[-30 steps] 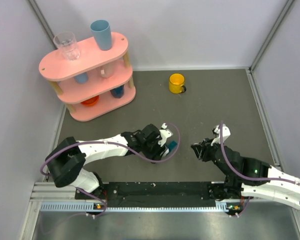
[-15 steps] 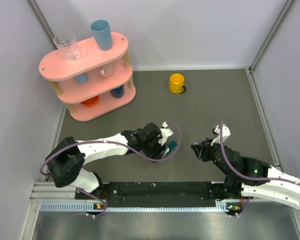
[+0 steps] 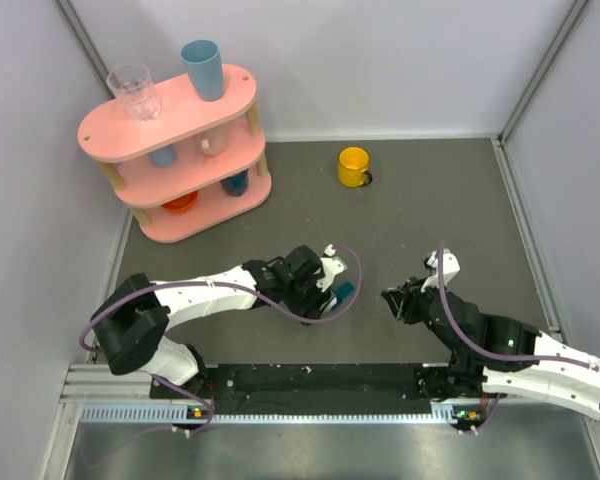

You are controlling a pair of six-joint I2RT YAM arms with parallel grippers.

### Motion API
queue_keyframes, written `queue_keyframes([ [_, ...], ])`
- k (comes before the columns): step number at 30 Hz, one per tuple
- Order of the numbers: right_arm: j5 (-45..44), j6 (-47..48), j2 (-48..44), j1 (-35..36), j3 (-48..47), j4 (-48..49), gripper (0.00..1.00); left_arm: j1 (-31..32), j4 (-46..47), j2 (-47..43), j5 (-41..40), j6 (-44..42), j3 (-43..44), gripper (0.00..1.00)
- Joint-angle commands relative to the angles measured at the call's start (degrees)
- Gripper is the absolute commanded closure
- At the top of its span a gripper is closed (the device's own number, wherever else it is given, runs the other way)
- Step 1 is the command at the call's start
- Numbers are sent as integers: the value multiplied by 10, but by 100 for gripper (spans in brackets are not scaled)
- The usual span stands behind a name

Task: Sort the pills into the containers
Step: Pour the pill into the pill container.

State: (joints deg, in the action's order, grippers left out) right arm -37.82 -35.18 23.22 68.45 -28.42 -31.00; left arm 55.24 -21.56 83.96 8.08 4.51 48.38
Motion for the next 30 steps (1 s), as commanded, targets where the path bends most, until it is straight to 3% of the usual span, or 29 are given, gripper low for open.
queue_keyframes([
  [1, 1, -5, -8, -4, 3, 11, 100, 3, 1, -7, 1, -7, 25, 100],
  [30, 3, -11, -20, -5, 14, 12, 100, 6, -33, 11, -9, -14, 51, 100],
])
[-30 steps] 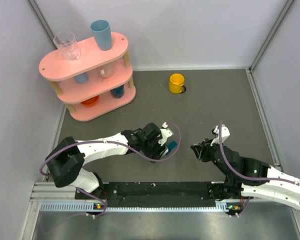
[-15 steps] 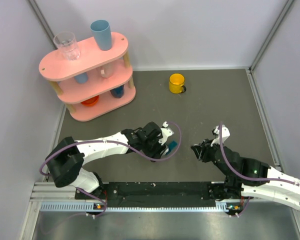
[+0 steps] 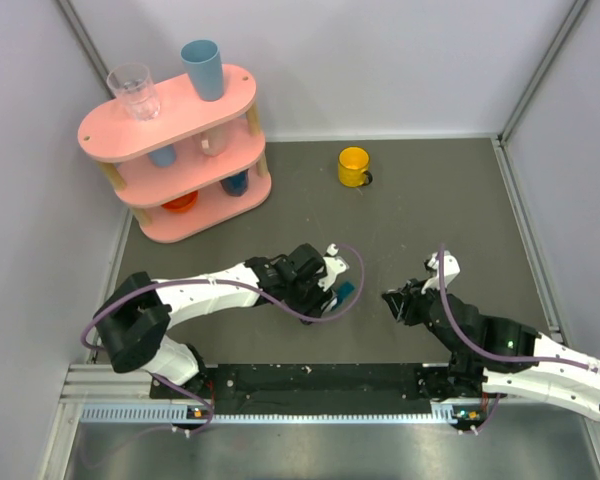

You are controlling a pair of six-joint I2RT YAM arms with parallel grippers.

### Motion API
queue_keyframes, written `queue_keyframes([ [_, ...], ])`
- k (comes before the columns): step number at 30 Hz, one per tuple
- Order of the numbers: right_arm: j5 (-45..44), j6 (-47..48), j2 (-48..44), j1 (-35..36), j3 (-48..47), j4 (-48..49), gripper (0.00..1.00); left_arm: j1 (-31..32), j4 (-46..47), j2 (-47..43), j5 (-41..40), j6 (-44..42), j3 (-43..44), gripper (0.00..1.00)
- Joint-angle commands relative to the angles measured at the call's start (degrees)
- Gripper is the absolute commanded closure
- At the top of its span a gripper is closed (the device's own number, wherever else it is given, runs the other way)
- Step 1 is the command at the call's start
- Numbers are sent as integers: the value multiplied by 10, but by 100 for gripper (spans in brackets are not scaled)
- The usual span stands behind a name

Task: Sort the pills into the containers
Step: Pour the pill into the pill container.

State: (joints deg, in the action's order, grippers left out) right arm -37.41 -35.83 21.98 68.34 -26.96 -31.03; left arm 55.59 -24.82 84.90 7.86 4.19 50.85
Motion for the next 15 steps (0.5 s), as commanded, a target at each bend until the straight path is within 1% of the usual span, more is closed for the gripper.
queue_keyframes([
  [1, 0, -5, -7, -4, 0, 11, 100, 2, -1, 1, -7, -12, 27, 100],
  [15, 0, -6, -15, -3, 4, 12, 100, 2, -19, 13, -14, -16, 41, 100],
])
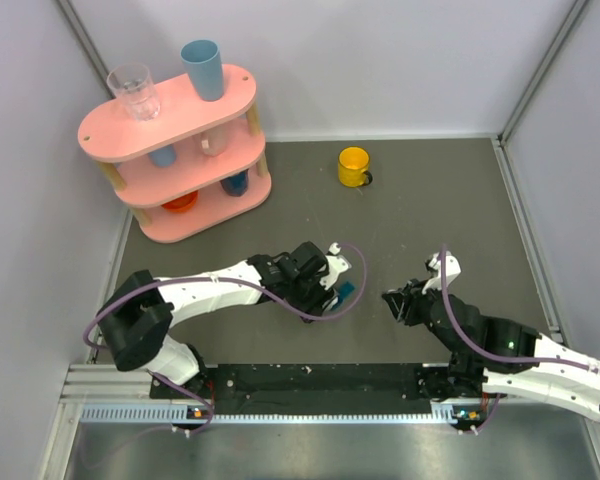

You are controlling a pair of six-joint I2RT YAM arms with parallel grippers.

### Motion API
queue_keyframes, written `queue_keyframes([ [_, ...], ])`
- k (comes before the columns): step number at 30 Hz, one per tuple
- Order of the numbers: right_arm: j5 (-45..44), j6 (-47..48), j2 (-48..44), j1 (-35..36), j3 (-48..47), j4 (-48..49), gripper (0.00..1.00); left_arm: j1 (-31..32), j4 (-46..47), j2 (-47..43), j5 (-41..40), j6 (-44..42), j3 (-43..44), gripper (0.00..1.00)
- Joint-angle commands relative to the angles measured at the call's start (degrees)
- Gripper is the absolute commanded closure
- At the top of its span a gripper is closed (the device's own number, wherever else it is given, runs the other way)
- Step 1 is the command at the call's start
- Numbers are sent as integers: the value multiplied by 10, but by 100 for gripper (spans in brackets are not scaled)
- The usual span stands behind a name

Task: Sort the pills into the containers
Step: Pour the pill into the pill container.

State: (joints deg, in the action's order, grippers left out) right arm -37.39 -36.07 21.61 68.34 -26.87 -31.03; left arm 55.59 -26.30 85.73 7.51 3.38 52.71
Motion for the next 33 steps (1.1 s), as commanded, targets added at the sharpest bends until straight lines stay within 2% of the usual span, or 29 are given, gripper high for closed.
queue_keyframes([
  [1, 0, -4, -11, -4, 3, 11, 100, 2, -5, 5, -9, -8, 24, 100],
  [33, 0, -3, -12, -6, 7, 12, 100, 2, -30, 26, -14, -14, 48, 100],
])
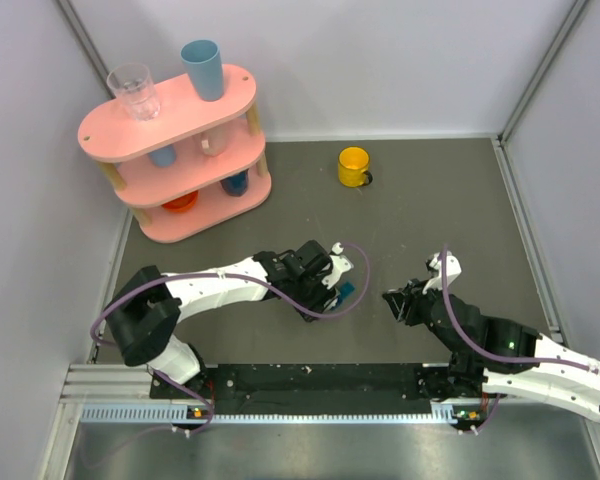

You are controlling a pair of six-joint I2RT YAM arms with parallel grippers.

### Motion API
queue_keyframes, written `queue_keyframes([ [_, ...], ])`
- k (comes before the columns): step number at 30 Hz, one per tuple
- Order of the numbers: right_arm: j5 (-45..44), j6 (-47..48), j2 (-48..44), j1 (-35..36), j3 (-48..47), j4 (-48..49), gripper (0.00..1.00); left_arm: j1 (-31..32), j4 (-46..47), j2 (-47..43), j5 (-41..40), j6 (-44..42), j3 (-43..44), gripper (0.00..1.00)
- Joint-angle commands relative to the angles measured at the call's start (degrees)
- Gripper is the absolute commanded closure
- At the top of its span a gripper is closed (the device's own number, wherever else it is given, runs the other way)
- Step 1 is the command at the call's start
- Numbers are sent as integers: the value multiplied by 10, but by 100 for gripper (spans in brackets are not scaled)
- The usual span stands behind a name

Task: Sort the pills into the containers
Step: Pour the pill into the pill container.

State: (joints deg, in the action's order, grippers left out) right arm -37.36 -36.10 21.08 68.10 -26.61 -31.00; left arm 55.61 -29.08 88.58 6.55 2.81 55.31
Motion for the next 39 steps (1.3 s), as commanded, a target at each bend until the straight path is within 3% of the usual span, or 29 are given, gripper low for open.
queue_keyframes([
  [1, 0, -3, -8, -3, 4, 12, 100, 2, -3, -2, -5, -8, 22, 100],
  [39, 3, -6, -12, -4, 10, 12, 100, 2, -28, -1, -8, -10, 37, 100],
])
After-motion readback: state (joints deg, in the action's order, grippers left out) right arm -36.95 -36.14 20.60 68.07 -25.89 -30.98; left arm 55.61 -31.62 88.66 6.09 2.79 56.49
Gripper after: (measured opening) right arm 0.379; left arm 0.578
